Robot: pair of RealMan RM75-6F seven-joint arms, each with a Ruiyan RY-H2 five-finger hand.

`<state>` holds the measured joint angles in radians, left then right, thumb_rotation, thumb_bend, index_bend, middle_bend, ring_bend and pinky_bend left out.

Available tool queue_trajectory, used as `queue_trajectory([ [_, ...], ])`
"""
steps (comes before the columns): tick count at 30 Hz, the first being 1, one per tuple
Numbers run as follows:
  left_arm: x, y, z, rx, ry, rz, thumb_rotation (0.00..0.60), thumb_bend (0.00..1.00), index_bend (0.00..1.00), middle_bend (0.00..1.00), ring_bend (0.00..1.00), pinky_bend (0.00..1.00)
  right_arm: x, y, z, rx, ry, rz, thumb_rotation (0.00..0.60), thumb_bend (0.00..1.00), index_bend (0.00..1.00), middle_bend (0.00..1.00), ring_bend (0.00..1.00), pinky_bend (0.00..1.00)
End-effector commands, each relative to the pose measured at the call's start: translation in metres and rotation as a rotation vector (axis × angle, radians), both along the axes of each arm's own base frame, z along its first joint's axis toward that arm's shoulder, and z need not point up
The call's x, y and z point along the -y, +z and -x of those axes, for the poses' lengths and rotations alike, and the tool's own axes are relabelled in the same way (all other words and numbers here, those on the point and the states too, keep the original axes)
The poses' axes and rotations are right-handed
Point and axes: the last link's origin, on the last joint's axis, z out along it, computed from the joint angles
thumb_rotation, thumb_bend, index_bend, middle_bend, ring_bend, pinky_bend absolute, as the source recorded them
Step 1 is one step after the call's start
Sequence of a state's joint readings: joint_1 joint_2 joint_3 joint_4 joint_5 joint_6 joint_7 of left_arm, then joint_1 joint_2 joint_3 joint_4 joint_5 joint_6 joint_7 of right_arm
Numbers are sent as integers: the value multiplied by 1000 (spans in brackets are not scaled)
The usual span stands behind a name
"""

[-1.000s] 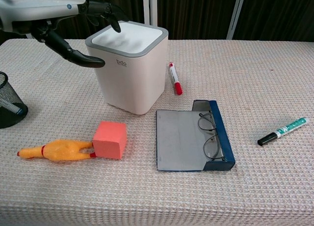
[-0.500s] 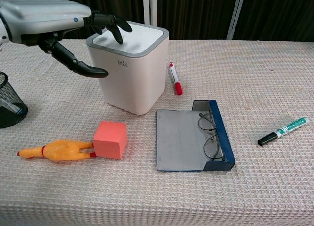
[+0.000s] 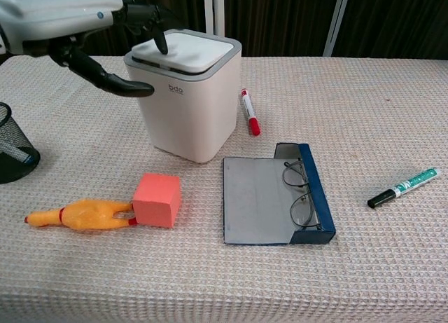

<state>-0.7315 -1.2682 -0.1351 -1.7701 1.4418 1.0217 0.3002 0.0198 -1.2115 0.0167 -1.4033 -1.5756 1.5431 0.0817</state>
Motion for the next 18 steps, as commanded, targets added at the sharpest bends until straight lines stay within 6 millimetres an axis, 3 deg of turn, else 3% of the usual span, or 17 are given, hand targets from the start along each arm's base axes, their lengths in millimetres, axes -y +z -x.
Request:
queue_trajectory([
  [1,12,27,6,11,-14,-87,241,177,111,209,60,200,1,-1,0,2,1,-2,600,209,0,0,0,0],
  [5,34,49,38,-26,28,-179,244,177,111,190,60,201,1,-2,0,8,2,-5,600,209,0,0,0,0],
  [9,69,68,95,-65,132,-277,237,176,112,182,60,201,1,-1,3,11,-3,-2,600,210,0,0,0,0],
  [16,131,71,177,-37,334,-319,198,176,125,160,60,200,3,-2,2,8,3,-6,600,210,0,0,0,0],
  [18,141,70,191,-22,376,-319,194,176,128,159,60,200,4,-3,2,7,4,-9,600,209,0,0,0,0],
])
